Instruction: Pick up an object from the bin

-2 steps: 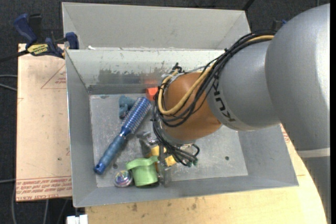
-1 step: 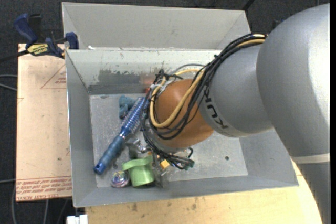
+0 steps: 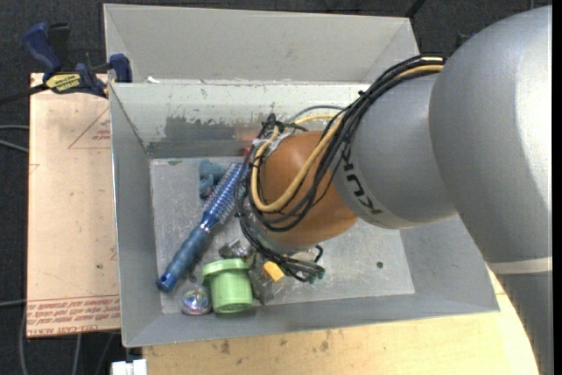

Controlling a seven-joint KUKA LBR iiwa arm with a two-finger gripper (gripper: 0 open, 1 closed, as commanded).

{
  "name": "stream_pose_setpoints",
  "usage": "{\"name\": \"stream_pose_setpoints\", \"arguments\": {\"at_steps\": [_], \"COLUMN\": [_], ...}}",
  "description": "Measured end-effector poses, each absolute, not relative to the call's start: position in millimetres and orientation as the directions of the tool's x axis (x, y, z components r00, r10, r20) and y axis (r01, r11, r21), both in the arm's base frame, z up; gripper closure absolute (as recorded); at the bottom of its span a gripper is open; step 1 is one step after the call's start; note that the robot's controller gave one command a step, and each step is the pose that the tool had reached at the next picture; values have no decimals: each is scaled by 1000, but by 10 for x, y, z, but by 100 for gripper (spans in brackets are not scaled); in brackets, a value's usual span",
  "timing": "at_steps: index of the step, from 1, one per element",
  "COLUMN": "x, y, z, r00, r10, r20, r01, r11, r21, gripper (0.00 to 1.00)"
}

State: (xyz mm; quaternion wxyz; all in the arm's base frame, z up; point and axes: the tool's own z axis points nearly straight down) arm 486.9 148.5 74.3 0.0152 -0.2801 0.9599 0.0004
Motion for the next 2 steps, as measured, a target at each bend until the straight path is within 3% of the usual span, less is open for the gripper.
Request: {"name": "stream_pose_setpoints", "arguments": {"at_steps": [1,2], "x": [4896,4818], "y": [1317,1292], "z": [1749,2610], "r00": [-837,-824], "r10": [-547,-566], "r20": [-10,-11], "r01": [-547,-566], "r11": [837,824], "r21": [-3,-3], "gripper": [100,100]}}
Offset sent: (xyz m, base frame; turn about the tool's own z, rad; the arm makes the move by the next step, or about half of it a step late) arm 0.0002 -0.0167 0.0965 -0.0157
